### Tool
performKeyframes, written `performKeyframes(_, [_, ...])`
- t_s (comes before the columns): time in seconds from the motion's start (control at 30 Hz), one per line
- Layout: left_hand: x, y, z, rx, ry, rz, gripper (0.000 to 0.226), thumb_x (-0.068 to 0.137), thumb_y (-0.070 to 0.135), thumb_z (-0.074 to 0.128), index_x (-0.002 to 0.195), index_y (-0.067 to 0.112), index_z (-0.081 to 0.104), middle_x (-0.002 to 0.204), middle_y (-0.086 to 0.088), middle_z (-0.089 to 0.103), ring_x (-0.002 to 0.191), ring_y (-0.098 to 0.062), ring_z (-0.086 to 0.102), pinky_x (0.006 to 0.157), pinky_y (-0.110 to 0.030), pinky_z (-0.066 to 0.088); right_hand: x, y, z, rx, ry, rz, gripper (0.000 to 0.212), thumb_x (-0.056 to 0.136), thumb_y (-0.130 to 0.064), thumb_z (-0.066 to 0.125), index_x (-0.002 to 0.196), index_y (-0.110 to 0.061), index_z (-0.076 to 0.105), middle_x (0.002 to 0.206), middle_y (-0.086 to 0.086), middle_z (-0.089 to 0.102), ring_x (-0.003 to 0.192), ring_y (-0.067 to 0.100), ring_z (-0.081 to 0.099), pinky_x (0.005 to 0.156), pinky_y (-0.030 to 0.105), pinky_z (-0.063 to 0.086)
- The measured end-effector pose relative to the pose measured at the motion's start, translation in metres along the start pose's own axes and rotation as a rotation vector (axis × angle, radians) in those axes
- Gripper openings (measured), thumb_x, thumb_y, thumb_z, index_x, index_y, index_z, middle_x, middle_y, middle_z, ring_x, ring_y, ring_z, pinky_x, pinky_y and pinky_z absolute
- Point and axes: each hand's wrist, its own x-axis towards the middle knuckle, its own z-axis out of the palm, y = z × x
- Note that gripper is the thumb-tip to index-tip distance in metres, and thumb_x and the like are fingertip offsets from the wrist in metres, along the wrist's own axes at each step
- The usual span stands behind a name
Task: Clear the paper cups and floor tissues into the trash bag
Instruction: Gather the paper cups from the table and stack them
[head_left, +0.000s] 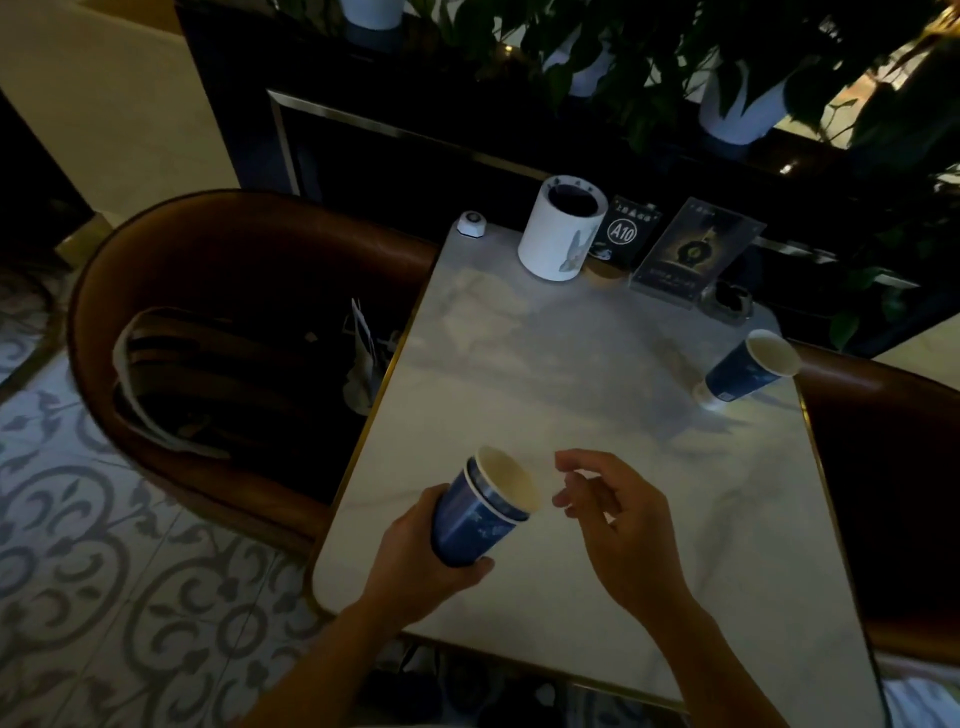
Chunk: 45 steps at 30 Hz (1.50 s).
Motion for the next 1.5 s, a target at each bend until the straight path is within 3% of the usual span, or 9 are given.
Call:
performKeyframes(0.17, [0.003,0.007,0.008,0.029,0.003,0.023,0.074,0.053,0.044,0.086,0.115,0.038,0.046,0.100,0.018,0.064,0.085,-0.001,0.064,0.067,-0.013,0.054,-0.005,0.009,0.001,-0.118,-0.135,-0.033,0.024,0.093,-0.018,0.053,0.115,-0.022,0.063,0.116,-0.011,0.065,0.101,-0.001,0.061,0.085,0.012,0.050])
performKeyframes(0.27, [0.007,0.011,0.016,0.050,-0.009,0.020,0.080,0.052,0.049,0.085,0.120,0.034,0.046,0.105,0.016,0.065,0.087,-0.002,0.065,0.070,-0.018,0.056,-0.012,0.019,0.010,-0.226,-0.257,-0.076,0.031,0.092,-0.019,0.055,0.123,-0.024,0.059,0.122,-0.008,0.063,0.109,-0.002,0.056,0.097,0.015,0.046])
performKeyframes(0.4, [0.006,0.016,0.019,0.076,-0.049,0.023,0.083,0.051,0.051,0.086,0.121,0.034,0.046,0.099,0.022,0.058,0.079,0.007,0.059,0.062,-0.003,0.047,-0.017,0.022,0.012,-0.207,-0.234,-0.044,0.034,0.092,-0.017,0.055,0.126,-0.024,0.056,0.121,-0.004,0.064,0.107,-0.003,0.054,0.095,0.002,0.038])
performKeyframes(0.53, [0.006,0.018,0.018,0.066,-0.082,0.019,0.081,0.051,0.050,0.087,0.119,0.034,0.046,0.097,0.022,0.058,0.078,0.008,0.058,0.061,-0.005,0.047,-0.019,0.023,0.010,-0.222,-0.246,-0.017,0.036,0.092,-0.019,0.056,0.127,-0.017,0.056,0.124,0.002,0.064,0.111,0.009,0.060,0.095,0.012,0.042])
performKeyframes(0.67, [0.008,0.021,0.018,0.068,-0.091,0.014,0.078,0.049,0.053,0.086,0.114,0.041,0.043,0.091,0.026,0.056,0.076,0.012,0.058,0.059,-0.005,0.047,-0.020,0.022,0.013,-0.216,-0.198,-0.007,0.034,0.092,-0.020,0.056,0.126,-0.016,0.058,0.121,0.001,0.066,0.107,0.006,0.060,0.093,0.007,0.041])
performKeyframes(0.9, [0.008,0.026,0.020,0.085,-0.110,-0.004,0.080,0.049,0.055,0.085,0.115,0.040,0.043,0.093,0.025,0.056,0.075,0.012,0.057,0.059,-0.006,0.045,-0.016,0.033,0.002,-0.258,-0.250,0.005,0.034,0.094,-0.027,0.052,0.126,-0.020,0.057,0.121,0.002,0.067,0.105,0.014,0.063,0.094,0.031,0.052])
performKeyframes(1.1, [0.006,0.026,0.027,0.048,-0.106,-0.023,0.078,0.052,0.050,0.087,0.117,0.036,0.045,0.092,0.025,0.058,0.078,0.007,0.061,0.058,-0.006,0.047,-0.013,0.049,-0.024,-0.291,-0.223,0.061,0.034,0.094,-0.030,0.051,0.126,-0.023,0.057,0.128,-0.005,0.062,0.114,-0.002,0.052,0.093,0.001,0.030])
performKeyframes(1.33, [0.010,0.038,0.045,0.016,-0.074,-0.026,0.076,0.054,0.046,0.088,0.117,0.037,0.045,0.094,0.022,0.061,0.080,0.008,0.063,0.062,-0.008,0.051,0.006,0.081,-0.075,-0.249,-0.123,0.095,0.028,0.092,-0.027,0.055,0.118,-0.022,0.063,0.119,-0.008,0.064,0.109,-0.003,0.054,0.089,-0.003,0.034])
performKeyframes(1.5, [0.015,0.055,0.066,0.024,-0.008,-0.050,0.077,0.053,0.045,0.088,0.117,0.035,0.045,0.094,0.020,0.062,0.080,0.006,0.064,0.062,-0.010,0.053,0.026,0.123,-0.118,-0.235,-0.096,0.121,0.027,0.092,-0.025,0.056,0.116,-0.019,0.065,0.118,-0.001,0.068,0.106,0.003,0.058,0.089,0.009,0.038])
